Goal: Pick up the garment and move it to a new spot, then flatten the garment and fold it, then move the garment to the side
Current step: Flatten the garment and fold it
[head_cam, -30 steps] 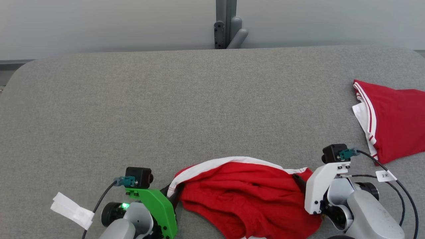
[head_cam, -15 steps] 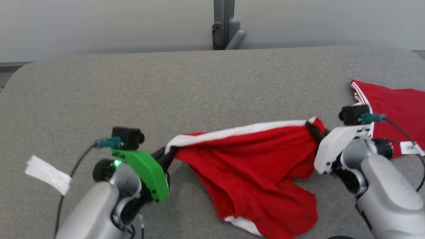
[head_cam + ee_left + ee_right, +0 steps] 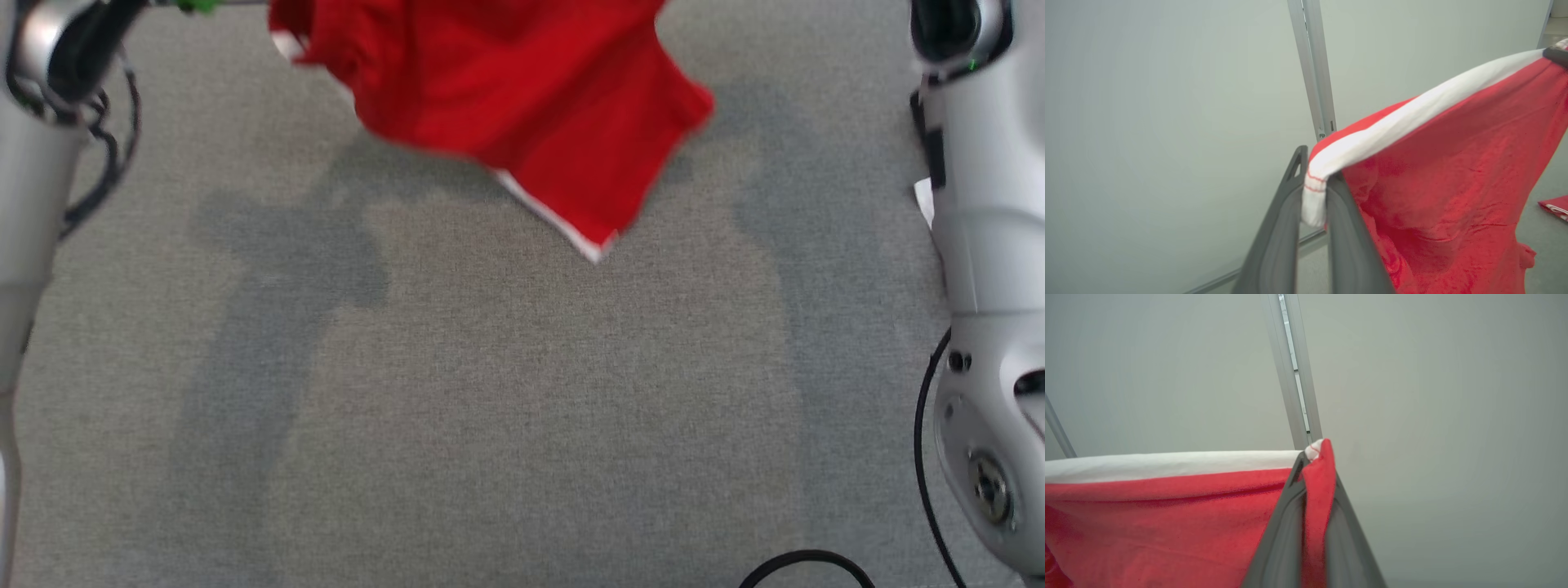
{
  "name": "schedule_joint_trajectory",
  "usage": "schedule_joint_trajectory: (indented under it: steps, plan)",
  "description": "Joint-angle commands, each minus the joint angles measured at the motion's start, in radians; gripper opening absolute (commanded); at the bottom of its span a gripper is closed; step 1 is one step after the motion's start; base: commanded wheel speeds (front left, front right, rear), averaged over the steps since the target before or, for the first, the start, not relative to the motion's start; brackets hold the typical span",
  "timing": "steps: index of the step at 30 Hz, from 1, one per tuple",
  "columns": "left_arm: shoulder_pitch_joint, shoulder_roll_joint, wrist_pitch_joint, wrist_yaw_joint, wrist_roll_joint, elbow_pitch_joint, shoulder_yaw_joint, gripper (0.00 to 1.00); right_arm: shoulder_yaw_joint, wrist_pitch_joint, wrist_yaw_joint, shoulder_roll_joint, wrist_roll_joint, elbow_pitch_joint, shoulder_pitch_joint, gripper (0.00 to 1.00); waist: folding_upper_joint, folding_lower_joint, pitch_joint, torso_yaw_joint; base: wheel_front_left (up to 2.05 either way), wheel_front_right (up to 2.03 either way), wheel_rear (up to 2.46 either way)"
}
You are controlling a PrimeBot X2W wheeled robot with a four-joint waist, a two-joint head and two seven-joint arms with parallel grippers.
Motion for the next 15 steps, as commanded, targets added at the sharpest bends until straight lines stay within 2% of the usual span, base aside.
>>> schedule_joint_trajectory:
  steps: [1, 2, 5, 7, 10, 12, 15]
  plan:
    - [-0.036, 0.000, -0.075, 0.003, 0.054, 0.032, -0.005, 0.00, -0.021, -0.050, -0.002, 0.002, -0.017, 0.020, -0.049, 0.00, 0.0120, -0.0001, 0.172, -0.031, 0.00, 0.00, 0.00]
    - [-0.107, -0.002, -0.166, 0.017, 0.100, 0.061, 0.010, 0.00, -0.033, -0.094, -0.002, 0.019, -0.030, 0.035, -0.119, 0.00, 0.0120, -0.0001, 0.210, -0.035, 0.00, 0.00, 0.00]
    - [-0.207, -0.015, -0.407, 0.013, 0.188, 0.154, 0.014, 0.00, -0.004, -0.223, -0.002, 0.053, -0.037, 0.078, -0.255, 0.00, 0.0120, -0.0001, 0.303, -0.043, 0.00, 0.00, 0.00]
    - [-0.218, -0.020, -0.538, 0.009, 0.226, 0.218, -0.006, 0.00, 0.045, -0.288, -0.002, 0.062, 0.022, 0.092, -0.284, 0.00, 0.0120, -0.0001, 0.326, -0.048, 0.00, 0.00, 0.00]
    - [-0.194, -0.024, -0.600, 0.002, 0.218, 0.248, -0.006, 0.00, 0.157, -0.320, -0.001, 0.061, 0.122, 0.038, -0.242, 0.00, 0.0120, -0.0001, 0.329, -0.055, 0.00, 0.00, 0.00]
    - [-0.122, -0.014, -0.605, 0.002, 0.207, 0.181, 0.014, 0.00, 0.253, -0.323, -0.001, 0.046, 0.181, -0.025, -0.150, 0.00, 0.0120, -0.0001, 0.323, -0.058, 0.00, 0.00, 0.00]
    - [0.065, 0.048, -0.602, 0.002, 0.227, 0.047, -0.048, 0.00, 0.359, -0.323, -0.002, -0.024, 0.285, -0.155, 0.046, 0.00, 0.0120, -0.0001, 0.313, -0.054, 0.00, 0.00, 0.00]
